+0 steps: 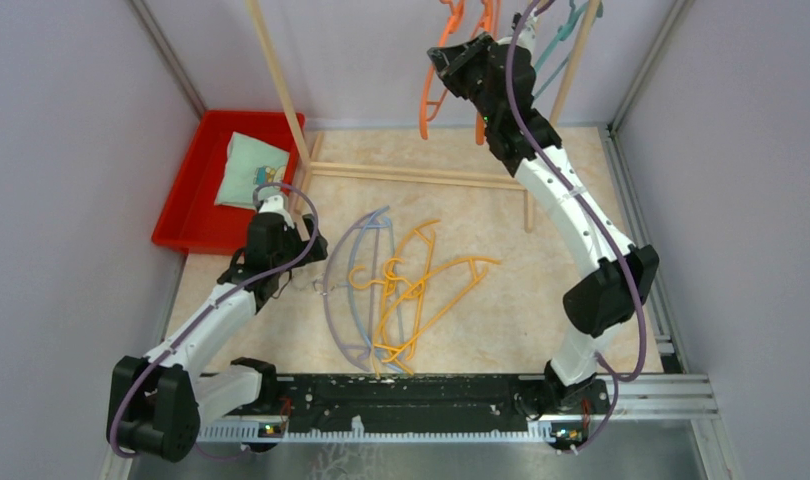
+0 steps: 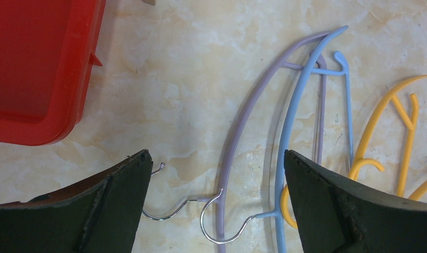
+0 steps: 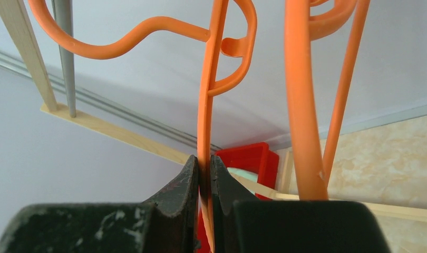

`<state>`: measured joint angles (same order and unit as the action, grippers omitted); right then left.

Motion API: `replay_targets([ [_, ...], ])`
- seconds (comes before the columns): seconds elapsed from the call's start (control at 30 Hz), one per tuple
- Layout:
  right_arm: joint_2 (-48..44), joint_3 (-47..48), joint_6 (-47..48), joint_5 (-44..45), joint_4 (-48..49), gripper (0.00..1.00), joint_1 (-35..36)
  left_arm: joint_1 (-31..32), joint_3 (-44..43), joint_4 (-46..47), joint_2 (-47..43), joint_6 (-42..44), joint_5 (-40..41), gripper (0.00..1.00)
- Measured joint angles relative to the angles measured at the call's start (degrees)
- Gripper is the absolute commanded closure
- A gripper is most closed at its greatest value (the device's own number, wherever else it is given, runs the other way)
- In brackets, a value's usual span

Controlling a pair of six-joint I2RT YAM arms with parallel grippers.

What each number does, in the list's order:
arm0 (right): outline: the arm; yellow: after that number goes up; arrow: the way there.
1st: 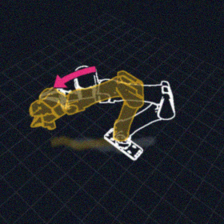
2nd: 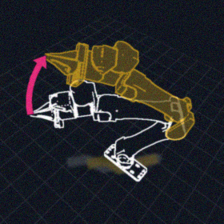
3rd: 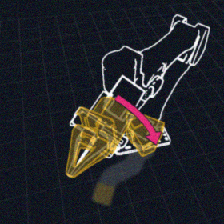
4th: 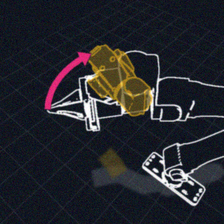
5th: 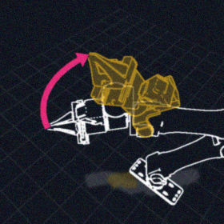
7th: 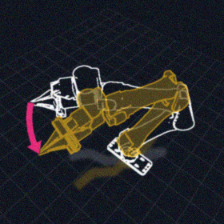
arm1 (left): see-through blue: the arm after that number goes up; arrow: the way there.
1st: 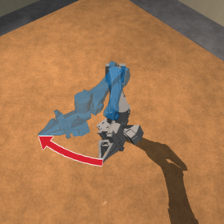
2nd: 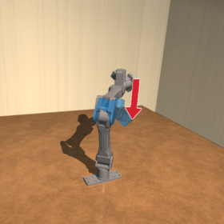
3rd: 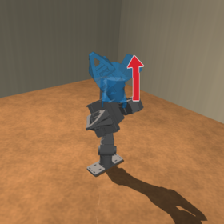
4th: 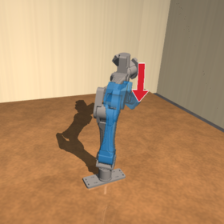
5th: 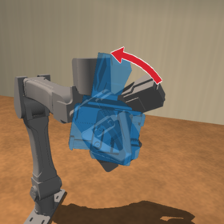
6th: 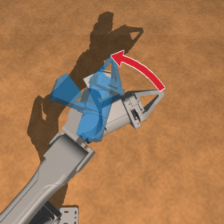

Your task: Organize the hangers

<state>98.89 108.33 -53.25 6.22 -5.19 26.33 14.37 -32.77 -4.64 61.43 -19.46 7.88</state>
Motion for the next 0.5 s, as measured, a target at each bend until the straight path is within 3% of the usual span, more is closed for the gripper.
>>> replay_targets([
  [0.5,-9.81,-10.49,-0.59,1.62,0.79,0.95,-5.11,-0.02,0.13,0.39,0.17,-0.26,-0.46,0.00],
])
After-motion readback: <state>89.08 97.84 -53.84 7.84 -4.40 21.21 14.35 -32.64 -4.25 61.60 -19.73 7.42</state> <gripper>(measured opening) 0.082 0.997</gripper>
